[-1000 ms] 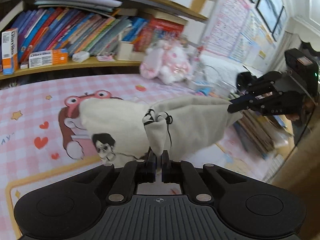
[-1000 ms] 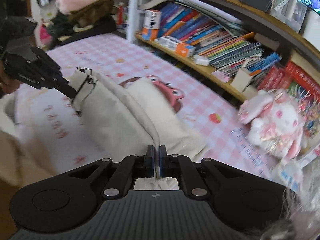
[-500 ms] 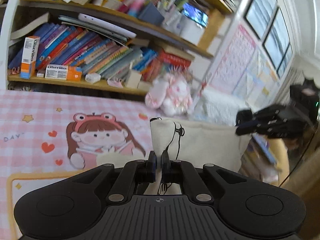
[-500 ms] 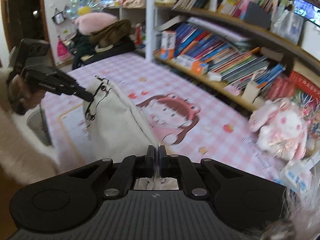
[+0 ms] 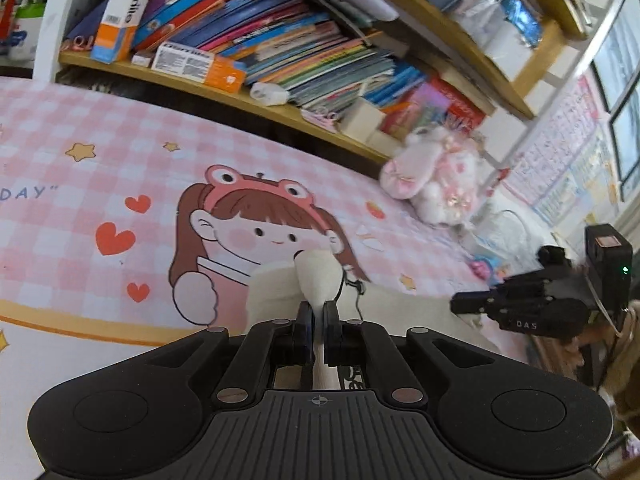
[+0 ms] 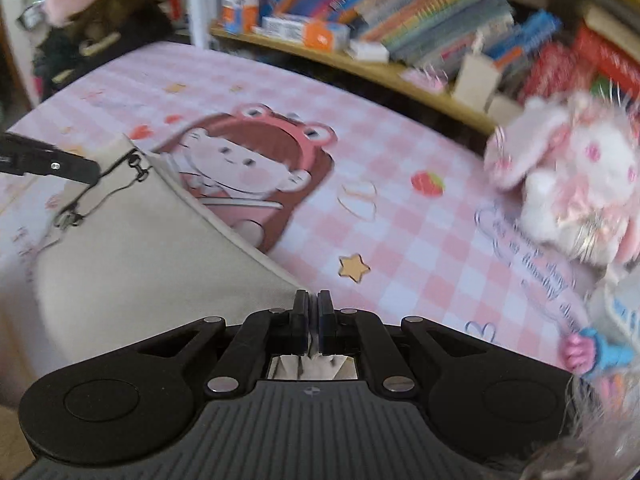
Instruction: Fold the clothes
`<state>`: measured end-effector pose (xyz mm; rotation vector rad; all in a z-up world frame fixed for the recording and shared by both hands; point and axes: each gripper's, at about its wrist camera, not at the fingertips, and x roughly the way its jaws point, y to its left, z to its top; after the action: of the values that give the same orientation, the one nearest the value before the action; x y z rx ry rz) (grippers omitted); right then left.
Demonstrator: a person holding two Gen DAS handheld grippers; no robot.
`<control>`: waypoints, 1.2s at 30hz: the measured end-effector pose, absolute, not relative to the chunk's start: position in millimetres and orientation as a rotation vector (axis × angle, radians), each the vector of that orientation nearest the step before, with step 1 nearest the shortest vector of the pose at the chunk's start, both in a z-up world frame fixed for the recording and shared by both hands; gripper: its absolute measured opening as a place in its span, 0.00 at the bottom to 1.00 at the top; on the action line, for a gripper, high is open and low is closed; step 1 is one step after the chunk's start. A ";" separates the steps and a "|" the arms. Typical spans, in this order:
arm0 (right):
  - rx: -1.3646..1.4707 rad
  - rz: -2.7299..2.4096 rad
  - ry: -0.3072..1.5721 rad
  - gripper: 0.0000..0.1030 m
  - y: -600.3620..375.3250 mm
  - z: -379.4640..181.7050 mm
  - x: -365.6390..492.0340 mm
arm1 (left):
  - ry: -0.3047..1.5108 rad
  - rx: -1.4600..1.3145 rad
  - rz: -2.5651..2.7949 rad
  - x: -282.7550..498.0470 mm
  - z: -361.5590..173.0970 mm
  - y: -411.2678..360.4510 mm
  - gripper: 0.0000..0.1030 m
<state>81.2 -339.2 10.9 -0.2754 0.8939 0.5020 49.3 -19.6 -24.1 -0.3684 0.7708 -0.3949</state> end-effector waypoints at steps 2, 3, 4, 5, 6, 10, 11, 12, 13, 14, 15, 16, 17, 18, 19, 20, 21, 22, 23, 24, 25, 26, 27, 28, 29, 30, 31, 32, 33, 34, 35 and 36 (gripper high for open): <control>-0.239 0.457 0.907 0.11 -343.3 0.1 85.4 | 0.824 -0.339 -0.359 55.1 -35.7 -20.4 0.19; -0.225 0.433 0.919 0.25 -345.2 -5.6 87.3 | 0.824 -0.358 -0.351 55.0 -36.1 -17.4 0.25; -0.215 0.405 0.924 0.31 -347.7 -9.7 87.6 | 0.813 -0.393 -0.348 53.5 -34.1 -12.9 0.28; -0.185 0.380 0.922 0.37 -352.2 -9.3 86.7 | 0.801 -0.428 -0.344 52.0 -32.1 -8.3 0.30; -0.142 0.358 0.920 0.37 -357.8 -6.3 85.7 | 0.789 -0.462 -0.340 50.6 -30.1 -3.8 0.30; 0.058 0.272 0.859 0.37 -387.3 18.7 58.9 | 0.747 -0.519 -0.350 50.3 -20.8 7.7 0.33; 0.114 0.269 0.863 0.37 -392.7 22.2 50.4 | 0.757 -0.521 -0.350 53.7 -22.3 6.2 0.33; 0.164 0.279 0.872 0.37 -395.2 23.1 42.9 | 0.771 -0.522 -0.351 57.5 -24.4 4.1 0.32; 0.212 0.293 0.882 0.36 -396.3 22.9 35.9 | 0.782 -0.521 -0.357 60.7 -26.6 0.7 0.27; 0.243 0.291 0.894 0.35 -395.3 20.8 32.0 | 0.794 -0.515 -0.370 63.3 -28.5 -3.8 0.26; 0.263 0.280 0.908 0.31 -392.9 17.5 30.2 | 0.778 -0.511 -0.378 62.1 -26.8 -7.1 0.05; 0.283 0.268 0.922 0.25 -390.5 14.1 28.3 | 0.749 -0.510 -0.381 59.2 -23.5 -9.8 0.04; 0.287 0.239 0.938 0.12 -388.5 9.6 28.0 | 0.720 -0.508 -0.385 56.3 -20.2 -12.4 0.04; 0.291 0.205 0.954 0.09 -387.9 2.9 29.5 | 0.717 -0.516 -0.379 57.0 -20.4 -12.1 0.04; 0.316 0.188 0.955 0.08 -389.4 -2.2 29.5 | 0.725 -0.530 -0.370 59.4 -22.2 -10.6 0.04; 0.352 0.179 0.949 0.08 -391.7 -5.6 28.2 | 0.760 -0.551 -0.354 65.5 -29.5 -8.0 0.04; 0.372 0.176 0.945 0.07 -393.1 -7.6 27.7 | 0.791 -0.570 -0.336 71.1 -37.7 -5.4 0.04; 0.382 0.176 0.942 0.07 -393.9 -8.6 27.5 | 0.806 -0.587 -0.324 74.5 -43.0 -3.9 0.04; 0.382 0.177 0.940 0.07 -394.2 -9.0 27.5 | 0.807 -0.618 -0.316 76.4 -45.7 -2.5 0.04; 0.376 0.180 0.939 0.07 -394.3 -9.0 27.6 | 0.803 -0.655 -0.308 78.0 -47.6 -0.9 0.05; 0.372 0.177 0.941 0.07 -394.9 -9.0 28.0 | 0.787 -0.687 -0.290 77.3 -47.5 2.4 0.08; 0.366 0.167 0.945 0.07 -395.7 -9.1 28.5 | 0.765 -0.717 -0.267 75.5 -46.4 6.5 0.10; 0.355 0.158 0.953 0.07 -396.3 -9.7 29.3 | 0.749 -0.745 -0.256 73.7 -45.2 12.0 0.10; 0.351 0.157 0.958 0.07 -397.1 -10.0 29.8 | 0.747 -0.754 -0.261 71.8 -42.7 16.4 0.10; 0.351 0.159 0.960 0.08 -398.4 -9.5 29.3 | 0.750 -0.753 -0.270 69.8 -39.5 20.1 0.10; 0.349 0.159 0.961 0.08 -398.8 -8.5 28.7 | 0.753 -0.752 -0.279 67.9 -36.4 23.8 0.12; 0.341 0.158 0.959 0.08 -398.1 -6.9 27.9 | 0.758 -0.740 -0.290 63.9 -33.4 25.5 0.18; 0.335 0.155 0.953 0.09 -397.1 -5.1 26.7 | 0.764 -0.723 -0.301 59.0 -30.5 26.4 0.24; 0.337 0.150 0.948 0.11 -396.6 -3.5 25.1 | 0.772 -0.711 -0.309 53.6 -29.2 25.5 0.40; 0.351 0.143 0.943 0.12 -397.1 -1.5 23.0 | 0.781 -0.702 -0.317 47.6 -29.3 24.0 0.51; 0.376 0.138 0.938 0.14 -398.8 0.9 20.1 | 0.794 -0.692 -0.326 42.6 -30.6 21.4 0.52; 0.404 0.132 0.933 0.24 -401.0 3.4 16.8 | 0.809 -0.683 -0.335 38.2 -32.3 18.3 0.52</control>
<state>16.8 -401.0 3.4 0.4042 0.9327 0.1322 38.2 18.3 -32.3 -0.6828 0.8091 -0.3352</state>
